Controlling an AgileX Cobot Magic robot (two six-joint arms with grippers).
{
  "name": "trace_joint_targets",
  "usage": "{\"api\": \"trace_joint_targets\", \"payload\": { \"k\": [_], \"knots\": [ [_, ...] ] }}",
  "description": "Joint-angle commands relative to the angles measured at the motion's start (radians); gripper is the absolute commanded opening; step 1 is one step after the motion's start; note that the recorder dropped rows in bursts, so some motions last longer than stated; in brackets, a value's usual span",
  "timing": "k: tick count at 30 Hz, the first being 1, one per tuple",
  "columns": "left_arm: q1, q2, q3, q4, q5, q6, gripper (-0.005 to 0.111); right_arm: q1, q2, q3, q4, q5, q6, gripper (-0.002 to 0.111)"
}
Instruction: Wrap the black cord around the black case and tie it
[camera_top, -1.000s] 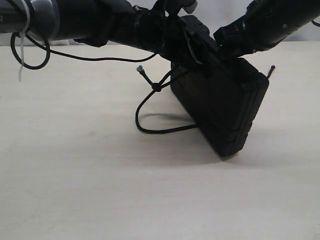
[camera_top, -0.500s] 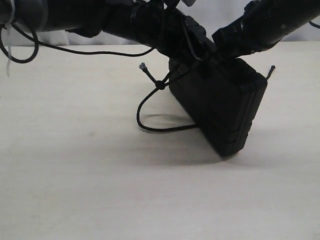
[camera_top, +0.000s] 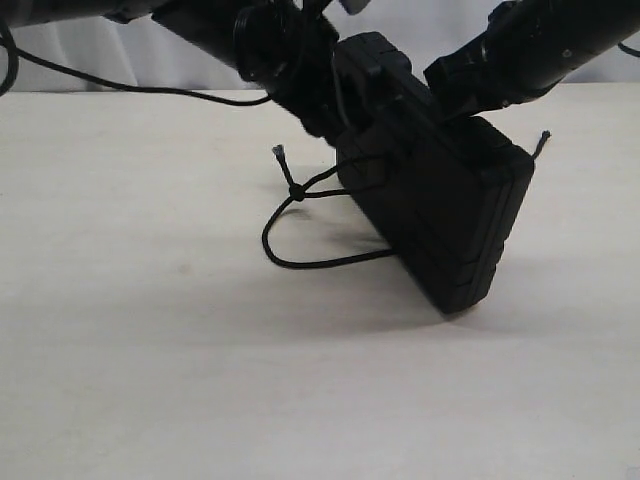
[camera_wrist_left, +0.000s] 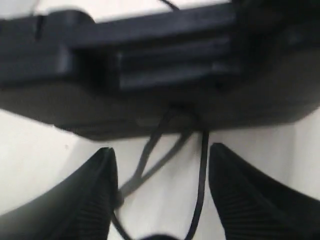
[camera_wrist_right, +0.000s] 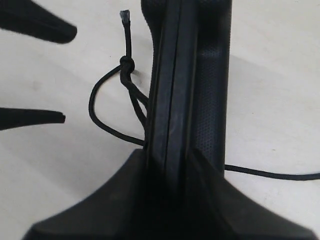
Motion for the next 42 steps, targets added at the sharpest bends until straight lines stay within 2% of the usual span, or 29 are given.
{"api": "trace_joint_targets", "payload": {
  "k": [1,4,6,7,9,15,21,26,28,34,37,42],
  "knots": [
    [0.062,0.018,0.084,0.111,-0.030,-0.066,0.053,0.001,0.007,0.007,0.006,0.032,-0.007,0.004],
    [0.083,0.041,0.138,0.078,-0.178,-0.022,0.053,0.001,0.007,0.007,0.006,0.036,-0.007,0.004],
    [0.075,0.061,0.164,0.069,-0.240,0.107,0.053,0.001,0.007,0.007,0.006,0.036,-0.007,0.004],
    [0.062,0.081,0.176,0.049,-0.258,0.224,0.053,0.001,0.007,0.007,0.006,0.036,-0.007,0.004],
    [0.055,0.108,0.178,0.036,-0.261,0.285,0.053,0.001,0.007,0.007,0.006,0.036,-0.007,0.004],
    [0.057,0.180,0.178,0.028,-0.329,0.298,0.053,0.001,0.007,0.007,0.006,0.036,-0.007,0.004],
    [0.034,0.209,0.178,0.008,-0.356,0.387,0.053,0.001,0.007,0.007,0.006,0.034,-0.007,0.004],
    [0.034,0.259,0.178,0.000,-0.420,0.409,0.053,0.001,0.007,0.007,0.006,0.038,-0.007,0.004],
    [0.034,0.265,0.178,-0.025,-0.496,0.409,0.052,0.001,0.007,0.007,0.006,0.036,-0.007,0.004],
    [-0.016,0.315,0.174,-0.060,-0.571,0.448,0.051,0.001,0.007,0.007,0.006,0.031,-0.007,0.004],
    [-0.018,0.315,0.174,-0.060,-0.596,0.431,0.039,0.001,0.007,0.007,0.006,0.031,-0.007,0.004],
    [-0.018,0.275,0.174,-0.060,-0.545,0.419,0.008,0.001,0.007,0.007,0.006,0.031,-0.007,0.004]
  ]
}}
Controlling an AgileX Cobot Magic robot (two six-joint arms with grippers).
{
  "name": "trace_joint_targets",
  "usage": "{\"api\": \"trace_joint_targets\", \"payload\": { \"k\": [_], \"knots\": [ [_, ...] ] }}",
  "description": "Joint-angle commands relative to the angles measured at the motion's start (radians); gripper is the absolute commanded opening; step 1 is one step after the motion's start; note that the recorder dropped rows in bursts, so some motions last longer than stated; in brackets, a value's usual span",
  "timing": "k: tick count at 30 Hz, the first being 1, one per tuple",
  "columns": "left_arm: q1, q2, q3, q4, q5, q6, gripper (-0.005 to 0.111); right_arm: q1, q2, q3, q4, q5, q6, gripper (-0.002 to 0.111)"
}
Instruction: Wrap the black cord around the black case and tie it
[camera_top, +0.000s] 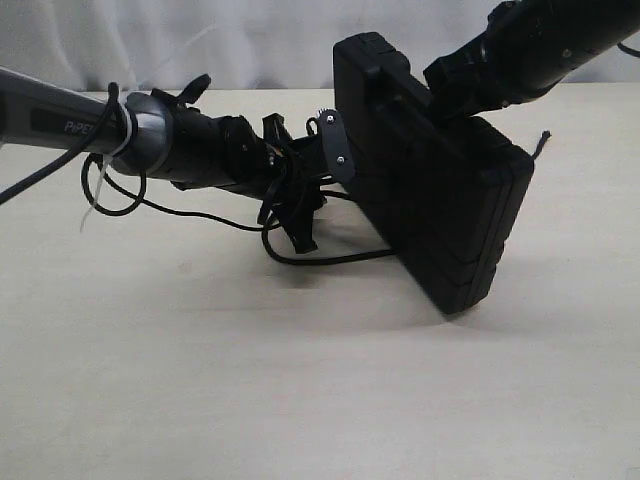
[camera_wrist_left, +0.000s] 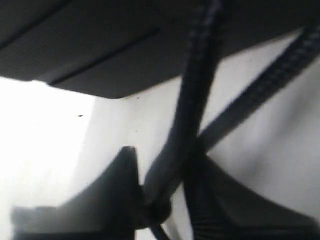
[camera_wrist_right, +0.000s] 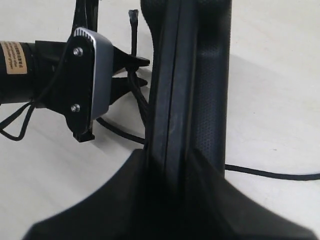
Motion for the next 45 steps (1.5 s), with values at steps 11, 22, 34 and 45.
{"api": "trace_joint_targets", "payload": {
  "k": [11,22,34,45],
  "knots": [
    [0.000,-0.224,-0.002,-0.013,0.147,-0.136,0.000,0.001,0.007,0.007,0.004,0.028,-0.005,0.004],
    [0.000,-0.234,-0.204,0.371,0.677,-0.468,0.000,0.001,0.007,0.007,0.006,0.025,-0.005,0.004],
    [-0.018,-0.073,-0.512,0.531,1.077,-0.688,0.000,0.001,0.007,0.007,0.006,0.021,-0.005,0.004],
    [-0.049,0.028,-0.650,0.536,1.129,-0.839,0.000,0.001,0.007,0.007,0.013,0.023,-0.005,0.004]
  ]
}}
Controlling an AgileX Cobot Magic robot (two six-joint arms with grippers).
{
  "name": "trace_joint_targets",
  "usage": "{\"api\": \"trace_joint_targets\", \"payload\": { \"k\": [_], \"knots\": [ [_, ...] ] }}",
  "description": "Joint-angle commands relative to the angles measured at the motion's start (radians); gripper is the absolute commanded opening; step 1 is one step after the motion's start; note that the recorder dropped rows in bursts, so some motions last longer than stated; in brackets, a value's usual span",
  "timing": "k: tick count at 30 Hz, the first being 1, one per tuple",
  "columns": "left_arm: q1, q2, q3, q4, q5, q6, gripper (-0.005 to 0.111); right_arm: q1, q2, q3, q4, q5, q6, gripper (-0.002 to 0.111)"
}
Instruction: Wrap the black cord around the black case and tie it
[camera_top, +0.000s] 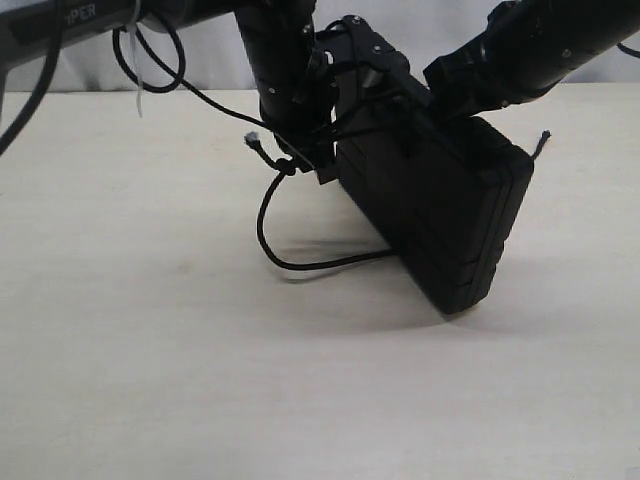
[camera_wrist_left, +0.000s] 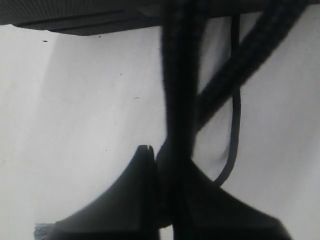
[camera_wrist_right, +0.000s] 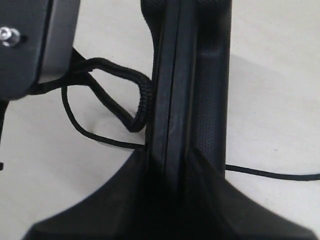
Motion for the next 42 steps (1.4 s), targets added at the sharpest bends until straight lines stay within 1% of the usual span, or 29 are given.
{"api": "trace_joint_targets", "payload": {
  "k": [1,5,12,16,18,23,26,28,30,31,35,37,39,40,42],
  "knots": [
    [-0.002,0.027,-0.013,0.003,0.004,-0.043,0.000,0.001,0.007,0.007,0.009,0.023,-0.005,0.004],
    [-0.002,0.027,-0.013,0.060,0.004,-0.061,0.000,0.001,0.007,0.007,0.009,0.017,-0.005,0.004],
    [-0.002,0.027,-0.016,0.032,0.004,-0.103,0.000,0.001,0.007,0.007,0.054,0.021,-0.053,0.004],
    [-0.002,0.027,-0.016,-0.032,0.004,-0.103,0.000,0.001,0.007,0.007,0.055,0.021,-0.055,0.004],
    [-0.002,0.027,-0.016,-0.092,-0.009,-0.099,0.000,0.001,0.007,0.007,0.055,0.021,-0.055,0.004],
    [-0.002,0.027,-0.021,-0.228,-0.156,-0.099,0.000,0.001,0.007,0.007,0.055,0.036,-0.055,0.004],
    [-0.002,0.027,-0.028,-0.319,-0.228,-0.065,0.000,0.001,0.007,0.007,0.058,0.042,-0.055,0.004],
    [-0.002,0.027,-0.028,-0.383,-0.234,-0.019,0.000,0.001,0.007,0.007,0.058,0.044,-0.055,0.004],
    [-0.002,0.027,-0.028,-0.457,-0.213,0.064,0.000,0.001,0.007,0.007,0.058,0.044,-0.055,0.004],
    [-0.005,0.027,-0.028,-0.470,-0.216,0.085,0.000,0.001,0.007,0.007,0.060,0.044,-0.055,0.004],
    [-0.009,0.027,-0.028,-0.485,-0.318,0.090,0.000,0.001,0.007,0.007,0.062,0.051,-0.055,0.004],
    [-0.009,0.027,-0.028,-0.509,-0.337,0.090,0.000,0.001,0.007,0.007,0.062,0.051,-0.055,0.004],
    [-0.009,0.025,-0.028,-0.531,-0.337,0.125,0.000,0.001,0.007,0.007,0.062,0.043,-0.059,0.005],
    [-0.009,0.025,-0.028,-0.531,-0.331,0.139,0.000,0.001,0.007,0.007,0.067,0.041,-0.074,0.006],
    [-0.009,0.019,-0.028,-0.529,-0.321,0.153,0.000,0.001,0.007,0.007,0.081,0.041,-0.093,0.014]
  ]
}}
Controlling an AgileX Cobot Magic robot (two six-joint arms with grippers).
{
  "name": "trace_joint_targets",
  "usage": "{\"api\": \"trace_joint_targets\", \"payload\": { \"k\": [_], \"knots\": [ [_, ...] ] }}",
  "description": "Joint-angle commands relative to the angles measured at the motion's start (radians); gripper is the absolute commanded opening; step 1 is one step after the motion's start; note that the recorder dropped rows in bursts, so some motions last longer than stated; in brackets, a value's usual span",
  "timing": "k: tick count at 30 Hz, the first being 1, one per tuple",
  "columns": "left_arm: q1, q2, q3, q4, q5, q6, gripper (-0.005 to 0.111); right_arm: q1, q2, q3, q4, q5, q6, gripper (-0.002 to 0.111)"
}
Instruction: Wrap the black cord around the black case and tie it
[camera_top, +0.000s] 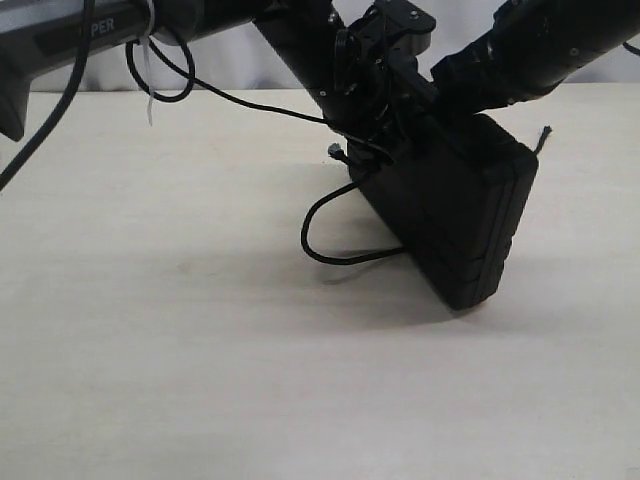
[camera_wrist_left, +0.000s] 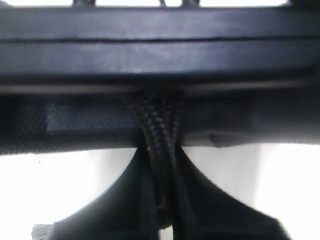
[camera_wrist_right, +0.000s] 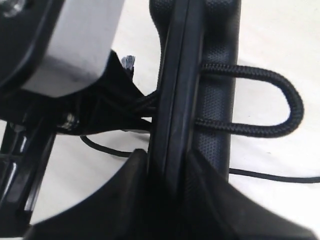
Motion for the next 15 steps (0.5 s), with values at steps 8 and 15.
{"api": "trace_joint_targets", "payload": {
  "k": [8,15],
  "knots": [
    [-0.013,-0.018,-0.011,-0.061,-0.089,0.043,0.000,0.011,-0.024,0.002,0.044,0.010,0.013,0.058],
    [-0.013,-0.018,-0.011,-0.040,-0.071,0.043,0.000,0.011,-0.126,0.002,0.052,-0.026,0.011,0.060]
  ]
}}
